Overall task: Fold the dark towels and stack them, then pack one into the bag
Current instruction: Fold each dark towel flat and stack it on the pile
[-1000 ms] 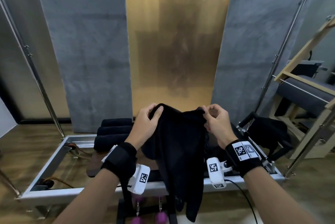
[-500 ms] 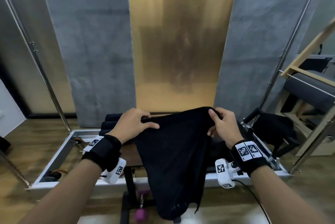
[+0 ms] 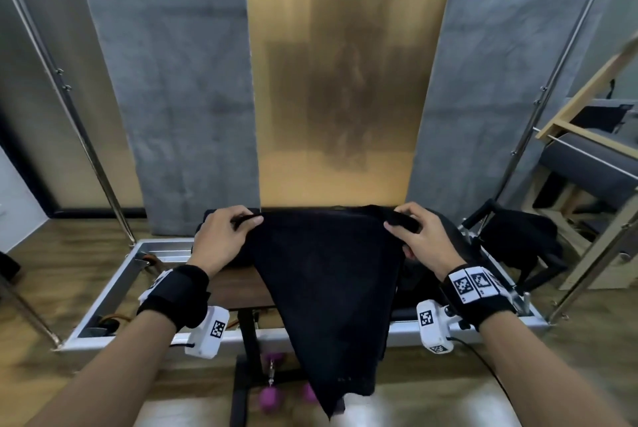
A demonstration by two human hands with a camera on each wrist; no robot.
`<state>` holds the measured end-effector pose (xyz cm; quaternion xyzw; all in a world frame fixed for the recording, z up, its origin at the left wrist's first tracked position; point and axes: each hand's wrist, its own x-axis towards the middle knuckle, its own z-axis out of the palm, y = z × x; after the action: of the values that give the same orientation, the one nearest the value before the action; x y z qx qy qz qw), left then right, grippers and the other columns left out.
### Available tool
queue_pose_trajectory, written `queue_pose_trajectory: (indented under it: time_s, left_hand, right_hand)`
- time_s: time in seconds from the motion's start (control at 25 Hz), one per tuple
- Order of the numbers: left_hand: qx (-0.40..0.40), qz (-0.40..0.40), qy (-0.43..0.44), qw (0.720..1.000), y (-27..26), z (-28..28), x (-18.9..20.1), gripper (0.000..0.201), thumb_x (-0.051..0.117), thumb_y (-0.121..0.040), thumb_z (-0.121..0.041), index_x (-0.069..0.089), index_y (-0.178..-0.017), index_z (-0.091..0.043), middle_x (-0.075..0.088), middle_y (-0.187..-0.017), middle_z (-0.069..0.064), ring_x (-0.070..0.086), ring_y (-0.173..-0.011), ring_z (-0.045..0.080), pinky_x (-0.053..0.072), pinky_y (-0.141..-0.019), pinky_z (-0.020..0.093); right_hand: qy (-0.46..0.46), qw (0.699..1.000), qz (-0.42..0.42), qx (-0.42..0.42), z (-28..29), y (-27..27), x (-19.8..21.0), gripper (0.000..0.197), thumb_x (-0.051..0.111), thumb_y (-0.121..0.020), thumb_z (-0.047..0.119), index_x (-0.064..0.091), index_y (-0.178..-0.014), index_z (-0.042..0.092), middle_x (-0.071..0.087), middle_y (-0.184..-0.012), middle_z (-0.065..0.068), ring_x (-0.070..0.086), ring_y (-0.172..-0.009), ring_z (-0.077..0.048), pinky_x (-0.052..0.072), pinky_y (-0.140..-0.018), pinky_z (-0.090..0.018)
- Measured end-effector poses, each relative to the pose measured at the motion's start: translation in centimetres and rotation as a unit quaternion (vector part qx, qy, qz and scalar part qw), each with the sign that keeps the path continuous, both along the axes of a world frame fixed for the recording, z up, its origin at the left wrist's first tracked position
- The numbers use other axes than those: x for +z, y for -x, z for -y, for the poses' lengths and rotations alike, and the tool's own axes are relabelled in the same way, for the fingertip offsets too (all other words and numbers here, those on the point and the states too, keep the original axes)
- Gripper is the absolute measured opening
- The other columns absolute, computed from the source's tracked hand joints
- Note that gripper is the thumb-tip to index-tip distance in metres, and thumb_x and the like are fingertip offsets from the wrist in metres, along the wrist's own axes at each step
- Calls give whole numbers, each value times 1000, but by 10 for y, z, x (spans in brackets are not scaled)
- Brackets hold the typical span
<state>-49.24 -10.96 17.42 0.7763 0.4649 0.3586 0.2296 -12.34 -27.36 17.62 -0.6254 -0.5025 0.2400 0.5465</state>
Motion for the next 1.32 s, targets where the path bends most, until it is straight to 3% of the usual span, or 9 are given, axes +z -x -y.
queue_pose_trajectory:
  time_s: [0.2,0.44,0.6,0.76,0.88,0.96,1.12,1.2,1.32]
  left_hand:
    - [96,47,-10,994,19,0,0,36,83,-80,-61,74,-70,-28,72,-68,-9,68,-73,17,52,-67,39]
    - [2,207,133,969,26,-17,0,10,88,-83,-12,78,-84,-8,76,-76,23,78,-65,31,56,-48,27]
    - [-12,304,148,941,13,-37,-6,8,81,-85,6,77,-85,0,76,-79,18,79,-78,39,66,-71,31]
    - [-9,356,126,926,-8,-74,-21,10,79,-83,15,72,-87,10,73,-85,27,79,-84,39,66,-82,38]
    - [35,367,139,919,-33,-112,-37,11,80,-83,13,74,-85,5,76,-86,25,79,-87,36,65,-84,37]
    - [82,351,130,924,-50,-136,-49,12,85,-83,2,74,-82,-2,75,-80,18,79,-78,31,66,-75,37]
    - [239,157,103,953,-88,-196,-95,19,88,-80,-31,73,-72,-23,70,-64,1,69,-67,26,57,-70,38]
    - [239,195,176,935,-105,-220,-122,18,82,-87,-24,68,-75,-21,70,-56,6,70,-53,29,58,-63,39]
    - [256,238,252,902,-131,-251,-155,11,71,-96,-6,63,-91,-11,74,-73,23,75,-54,28,58,-49,34]
  right_hand:
    - [7,997,-69,-38,-3,6,-4,25,68,-101,31,69,-80,17,63,-66,-3,65,-45,-30,46,-39,-27]
    - [-9,987,-131,-90,-16,5,-23,19,75,-95,22,76,-83,8,73,-75,-15,66,-46,-26,49,-39,-27]
    - [-6,976,-172,-136,-40,-4,-31,21,78,-93,23,72,-92,3,71,-86,-20,73,-57,-35,57,-47,-30]
    - [-34,967,-199,-158,-83,-18,-46,24,76,-95,22,69,-87,1,65,-80,-17,75,-66,-43,62,-56,-34]
    - [-33,963,-210,-168,-126,-34,-66,22,74,-97,21,70,-89,0,66,-82,-19,77,-73,-40,65,-68,-37]
    - [-16,958,-223,-178,-154,-44,-82,20,73,-97,19,70,-87,2,65,-80,-16,77,-75,-40,65,-70,-35]
    - [57,946,-241,-209,-218,-69,-123,20,76,-94,18,70,-83,2,61,-85,-16,76,-70,-42,65,-65,-37]
    - [101,940,-245,-217,-246,-79,-145,21,78,-93,17,71,-78,3,62,-83,-15,75,-66,-43,66,-68,-45]
    - [165,927,-239,-238,-283,-93,-174,23,83,-88,18,75,-70,8,62,-72,-10,73,-59,-45,64,-73,-54]
